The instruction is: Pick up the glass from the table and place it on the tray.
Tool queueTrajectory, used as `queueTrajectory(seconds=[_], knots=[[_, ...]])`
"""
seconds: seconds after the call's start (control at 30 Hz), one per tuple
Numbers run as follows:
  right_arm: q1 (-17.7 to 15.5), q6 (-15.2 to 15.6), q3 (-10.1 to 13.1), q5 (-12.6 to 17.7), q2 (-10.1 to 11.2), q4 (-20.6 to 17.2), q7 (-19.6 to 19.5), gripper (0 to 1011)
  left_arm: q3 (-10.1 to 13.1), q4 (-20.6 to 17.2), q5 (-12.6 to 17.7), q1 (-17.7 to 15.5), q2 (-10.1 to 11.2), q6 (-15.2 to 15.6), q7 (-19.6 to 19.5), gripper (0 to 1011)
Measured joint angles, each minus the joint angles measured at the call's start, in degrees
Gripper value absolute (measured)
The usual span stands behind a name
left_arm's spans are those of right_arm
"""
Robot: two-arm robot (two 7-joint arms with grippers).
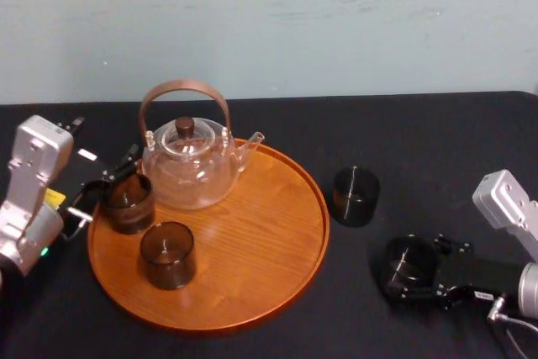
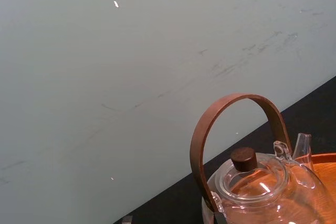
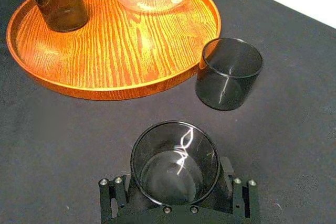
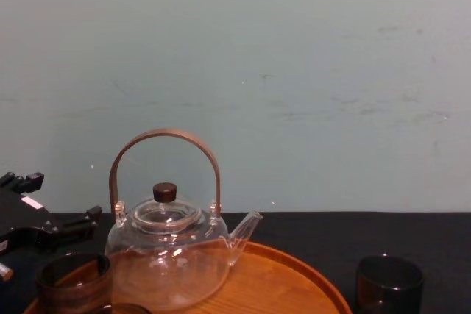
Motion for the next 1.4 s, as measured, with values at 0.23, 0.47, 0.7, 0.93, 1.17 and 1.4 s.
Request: queueTrajectory(seconds=[0.23, 0.47, 0.7, 0.93, 1.17, 1.4], knots=[[0.8, 0.2, -0.5, -0.4, -0.4, 0.3, -0.6, 1002, 0.0, 0.0, 0.0, 0.0, 0.0, 0.0, 0.0, 1001], [0.7, 0.2, -0.4, -0.4, -0.3, 0.3, -0.6, 1002, 0.0, 0.0, 0.0, 0.0, 0.0, 0.0, 0.0, 1001], [0.7, 0.1, -0.4, -0.3, -0.3, 0.3, -0.5, 920, 0.0, 0.0, 0.0, 0.0, 0.0, 0.0, 0.0, 1001], [0.6, 0.1, -0.3, -0.3, -0.3, 0.3, -0.5, 904, 0.0, 0.0, 0.0, 0.0, 0.0, 0.0, 0.0, 1001], [0.6, 0.1, -0.3, -0.3, -0.2, 0.2, -0.4, 904, 0.0, 0.0, 0.0, 0.0, 0.0, 0.0, 0.0, 1001], [0.6, 0.1, -0.3, -0.2, -0.2, 0.2, -0.4, 904, 0.0, 0.0, 0.0, 0.0, 0.0, 0.0, 0.0, 1001]])
